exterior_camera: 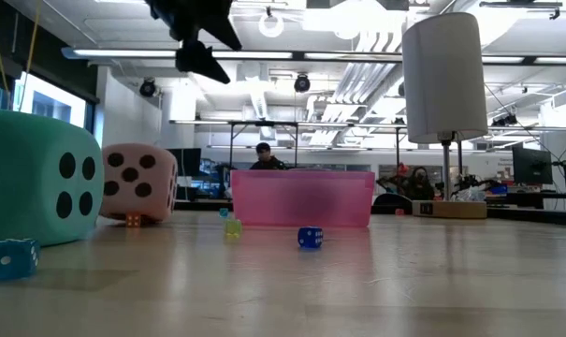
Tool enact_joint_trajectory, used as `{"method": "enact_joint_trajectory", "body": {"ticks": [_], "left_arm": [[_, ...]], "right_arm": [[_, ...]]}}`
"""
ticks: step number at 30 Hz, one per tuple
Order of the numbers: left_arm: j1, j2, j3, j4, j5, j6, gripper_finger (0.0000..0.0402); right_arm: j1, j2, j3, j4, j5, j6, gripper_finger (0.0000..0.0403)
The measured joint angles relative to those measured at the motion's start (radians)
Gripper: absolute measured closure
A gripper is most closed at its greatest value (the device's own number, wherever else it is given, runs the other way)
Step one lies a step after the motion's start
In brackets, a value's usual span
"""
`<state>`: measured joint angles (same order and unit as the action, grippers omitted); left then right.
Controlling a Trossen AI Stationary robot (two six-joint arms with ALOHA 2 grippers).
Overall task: Pick & Place Dice
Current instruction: Put the large pink die into the red bin
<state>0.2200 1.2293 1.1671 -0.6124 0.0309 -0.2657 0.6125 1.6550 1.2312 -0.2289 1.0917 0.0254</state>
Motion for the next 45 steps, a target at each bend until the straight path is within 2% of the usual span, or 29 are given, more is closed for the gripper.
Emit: {"method": "enact_joint_trajectory", "body": {"ticks": [3, 5, 8, 12, 15, 17, 20, 25, 35, 45], "left_arm": [[-0.056, 0.000, 0.000, -0.019, -0.030, -0.009, 0.0010], [-0.091, 0.000, 0.010, -0.083, 0.017, -0.032, 0.0010], [-0.142, -0.002, 0.024, -0.241, 0.081, 0.035, 0.0010], [-0.213, -0.001, 0.016, -0.343, -0.105, 0.063, 0.0010], [-0.246, 0.000, -0.028, -0.295, -0.244, 0.032, 0.0010], [-0.252, 0.000, -0.055, -0.290, -0.270, -0.015, 0.0010], [-0.251, 0.000, -0.096, -0.289, -0.244, -0.033, 0.0010], [-0.216, 0.000, -0.126, -0.291, -0.204, -0.158, 0.0010], [-0.196, 0.006, -0.195, -0.289, -0.150, -0.131, 0.0010], [-0.195, 0.013, -0.204, -0.266, -0.126, -0.069, 0.0010]], "right_arm": [[-0.001, 0.000, 0.000, -0.008, -0.012, 0.000, 0.0229], [0.001, 0.000, 0.000, -0.009, -0.026, 0.007, 0.0229], [0.011, 0.000, 0.000, -0.018, -0.026, 0.030, 0.0229], [0.016, 0.000, 0.000, -0.024, -0.026, 0.032, 0.0229], [0.011, 0.000, 0.000, -0.024, -0.025, 0.033, 0.0229], [0.007, 0.000, 0.000, -0.023, -0.026, 0.034, 0.0229], [0.007, 0.000, 0.000, -0.023, -0.027, 0.034, 0.0229], [0.008, 0.000, 0.000, -0.023, -0.052, 0.033, 0.0229], [0.007, 0.000, 0.000, -0.023, -0.052, 0.026, 0.0229], [0.007, 0.000, 0.000, -0.022, -0.052, 0.023, 0.0229]]}}
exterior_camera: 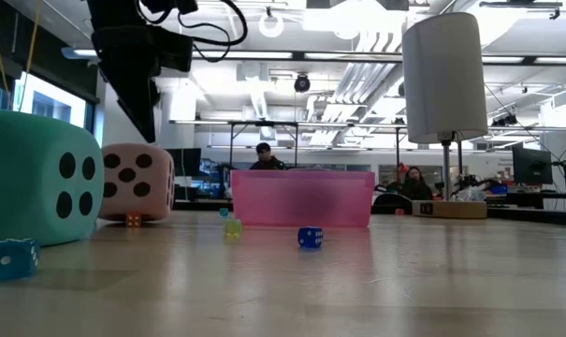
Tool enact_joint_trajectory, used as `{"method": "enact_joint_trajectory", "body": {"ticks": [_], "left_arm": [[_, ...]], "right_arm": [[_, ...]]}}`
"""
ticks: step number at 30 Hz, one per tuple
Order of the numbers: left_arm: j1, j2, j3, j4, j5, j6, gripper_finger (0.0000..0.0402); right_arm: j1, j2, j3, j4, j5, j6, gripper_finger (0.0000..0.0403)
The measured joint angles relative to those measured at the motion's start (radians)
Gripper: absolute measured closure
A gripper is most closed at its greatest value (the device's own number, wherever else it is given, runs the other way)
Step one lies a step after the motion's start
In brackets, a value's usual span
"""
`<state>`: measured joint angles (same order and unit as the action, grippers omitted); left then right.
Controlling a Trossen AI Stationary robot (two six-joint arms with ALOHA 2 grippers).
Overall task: Pick & Place Dice
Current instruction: Put the large pink die into the red bin
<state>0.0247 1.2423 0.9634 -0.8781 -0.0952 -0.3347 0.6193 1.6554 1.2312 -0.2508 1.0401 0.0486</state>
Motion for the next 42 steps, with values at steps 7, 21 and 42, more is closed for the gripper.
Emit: {"method": "enact_joint_trajectory", "body": {"ticks": [7, 21, 42], "left_arm": [[0.041, 0.000, 0.000, 0.022, 0.106, 0.058, 0.0010], [0.117, -0.002, -0.107, 0.111, 0.158, 0.108, 0.0010], [0.115, -0.034, -0.110, 0.135, 0.185, 0.212, 0.0010]], "right_arm": [[0.000, 0.000, 0.000, 0.000, -0.008, 0.004, 0.0229], [-0.007, 0.000, 0.000, 0.000, -0.053, 0.005, 0.0229], [-0.033, 0.000, 0.000, -0.002, -0.104, 0.019, 0.0229]]}}
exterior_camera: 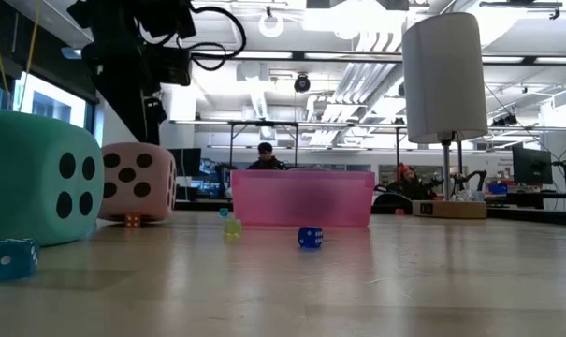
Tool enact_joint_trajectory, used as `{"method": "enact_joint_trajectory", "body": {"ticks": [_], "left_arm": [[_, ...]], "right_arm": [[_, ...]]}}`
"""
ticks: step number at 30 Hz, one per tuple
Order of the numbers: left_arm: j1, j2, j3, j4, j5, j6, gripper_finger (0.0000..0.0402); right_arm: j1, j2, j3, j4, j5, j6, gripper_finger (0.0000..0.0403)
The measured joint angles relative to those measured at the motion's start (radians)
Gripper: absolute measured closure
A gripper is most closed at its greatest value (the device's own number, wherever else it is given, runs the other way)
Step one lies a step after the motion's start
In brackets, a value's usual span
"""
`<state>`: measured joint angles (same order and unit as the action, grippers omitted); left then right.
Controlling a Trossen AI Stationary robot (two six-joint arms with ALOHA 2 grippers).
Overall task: Pick & Place Dice
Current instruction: Put the large pink die into the red bin
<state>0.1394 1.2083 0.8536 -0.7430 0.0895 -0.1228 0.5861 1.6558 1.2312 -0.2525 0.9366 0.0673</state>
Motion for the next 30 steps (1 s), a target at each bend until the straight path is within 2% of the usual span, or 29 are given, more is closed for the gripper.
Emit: {"method": "enact_joint_trajectory", "body": {"ticks": [10, 17, 22, 30], "left_arm": [[0.000, -0.021, 0.000, 0.000, 0.068, -0.008, 0.0010], [0.000, -0.014, 0.000, 0.002, 0.063, -0.001, 0.0010], [0.000, -0.014, 0.000, 0.003, 0.063, 0.073, 0.0010], [0.000, -0.014, -0.017, 0.006, 0.063, 0.049, 0.0010]], "right_arm": [[0.000, 0.000, 0.000, 0.001, 0.003, -0.005, 0.0229], [0.000, 0.000, 0.000, 0.001, -0.001, 0.010, 0.0229], [0.000, 0.000, 0.000, 0.001, -0.001, 0.010, 0.0229], [0.000, 0.000, 0.000, 0.001, -0.001, 0.010, 0.0229]]}}
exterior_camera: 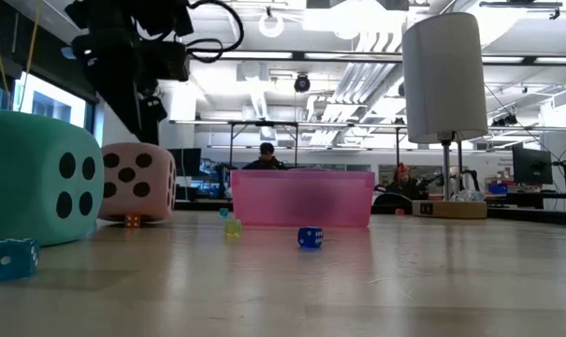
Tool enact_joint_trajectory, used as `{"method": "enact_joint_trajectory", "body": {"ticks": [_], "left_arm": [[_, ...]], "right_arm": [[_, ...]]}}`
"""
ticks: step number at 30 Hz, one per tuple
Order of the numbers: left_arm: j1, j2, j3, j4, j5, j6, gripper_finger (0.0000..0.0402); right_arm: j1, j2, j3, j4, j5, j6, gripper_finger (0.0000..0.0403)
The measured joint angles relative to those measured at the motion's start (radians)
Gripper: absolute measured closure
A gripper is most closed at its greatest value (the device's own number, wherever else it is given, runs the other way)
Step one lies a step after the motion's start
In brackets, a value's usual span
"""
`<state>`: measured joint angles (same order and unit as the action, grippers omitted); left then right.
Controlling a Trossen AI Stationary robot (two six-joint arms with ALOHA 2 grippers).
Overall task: Pick & Place Dice
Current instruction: Put the large pink die into the red bin
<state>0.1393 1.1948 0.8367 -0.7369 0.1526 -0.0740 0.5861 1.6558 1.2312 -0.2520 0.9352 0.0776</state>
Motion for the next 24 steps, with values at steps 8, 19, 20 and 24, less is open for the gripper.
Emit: {"method": "enact_joint_trajectory", "body": {"ticks": [8, 19, 20, 24], "left_arm": [[0.000, 0.000, -0.024, 0.002, 0.000, -0.039, 0.0010], [0.000, 0.000, -0.024, 0.003, -0.037, -0.062, 0.0010], [0.000, 0.000, -0.024, 0.003, -0.037, -0.063, 0.0010], [0.000, 0.010, -0.024, 0.005, -0.028, -0.104, 0.0010]], "right_arm": [[0.000, 0.000, 0.000, 0.000, 0.000, 0.000, 0.0229], [0.000, 0.000, 0.000, -0.006, -0.003, 0.000, 0.0229], [0.000, 0.000, 0.000, -0.008, -0.003, 0.000, 0.0229], [0.000, 0.000, 0.000, -0.009, -0.003, 0.000, 0.0229]]}}
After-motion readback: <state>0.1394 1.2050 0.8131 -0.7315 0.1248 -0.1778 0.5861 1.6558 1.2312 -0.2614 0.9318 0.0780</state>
